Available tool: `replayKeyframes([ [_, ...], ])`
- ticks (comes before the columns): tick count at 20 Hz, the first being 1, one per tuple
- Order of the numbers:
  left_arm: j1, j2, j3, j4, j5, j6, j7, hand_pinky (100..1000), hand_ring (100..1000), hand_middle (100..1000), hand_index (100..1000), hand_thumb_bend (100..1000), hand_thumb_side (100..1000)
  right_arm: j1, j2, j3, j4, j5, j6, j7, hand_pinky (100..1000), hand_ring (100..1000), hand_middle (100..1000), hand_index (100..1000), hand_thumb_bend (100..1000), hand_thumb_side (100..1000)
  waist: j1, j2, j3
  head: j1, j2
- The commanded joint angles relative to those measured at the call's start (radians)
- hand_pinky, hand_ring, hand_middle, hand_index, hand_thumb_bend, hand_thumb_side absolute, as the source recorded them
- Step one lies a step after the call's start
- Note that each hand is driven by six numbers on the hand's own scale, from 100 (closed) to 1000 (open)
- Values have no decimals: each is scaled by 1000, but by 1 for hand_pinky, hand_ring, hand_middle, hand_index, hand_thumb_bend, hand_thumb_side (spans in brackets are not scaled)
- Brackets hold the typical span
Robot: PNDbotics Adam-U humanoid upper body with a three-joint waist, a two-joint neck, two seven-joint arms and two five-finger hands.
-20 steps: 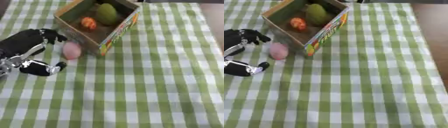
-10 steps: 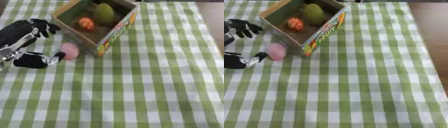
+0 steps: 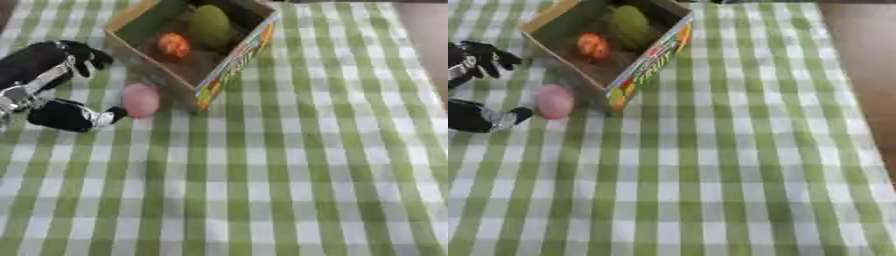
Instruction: Pick up objects on the table and place them in the box.
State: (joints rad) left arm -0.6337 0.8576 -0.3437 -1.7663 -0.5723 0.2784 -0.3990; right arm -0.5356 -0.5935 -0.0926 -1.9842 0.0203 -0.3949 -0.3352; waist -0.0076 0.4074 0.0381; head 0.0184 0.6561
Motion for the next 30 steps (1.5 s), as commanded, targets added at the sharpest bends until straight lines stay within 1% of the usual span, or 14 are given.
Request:
replayKeyframes([
  [1,-31,3,-6,31,-7,-5,-34,704,716,738,887,501,506,-7,-20,-11,-16,0,1,1,768,828,541,849,100,523,4,-27,-1,6,2],
  [7,-76,-28,-31,92,-18,-15,-79,710,723,743,884,531,506,-6,-18,-10,-16,-2,2,2,768,831,541,850,100,523,7,-27,-3,8,4],
  [14,-117,-64,-45,169,-57,-21,-93,721,733,751,885,554,500,-5,-16,-10,-16,-3,4,5,769,834,539,850,100,523,10,-26,-4,12,4],
  [18,-150,-98,-51,223,-70,-24,-96,716,728,746,881,544,508,-5,-14,-9,-16,-6,6,4,769,841,542,851,100,524,11,-26,-5,16,3],
  [19,-158,-107,-52,236,-70,-26,-97,713,725,743,880,538,525,-5,-14,-10,-16,-7,7,2,769,841,541,851,100,522,11,-26,-6,17,3],
  [30,-216,-185,-63,335,-57,-44,-112,697,704,720,863,493,496,-8,-9,-8,-16,-9,9,4,769,841,540,851,100,524,12,-25,-9,22,1],
])
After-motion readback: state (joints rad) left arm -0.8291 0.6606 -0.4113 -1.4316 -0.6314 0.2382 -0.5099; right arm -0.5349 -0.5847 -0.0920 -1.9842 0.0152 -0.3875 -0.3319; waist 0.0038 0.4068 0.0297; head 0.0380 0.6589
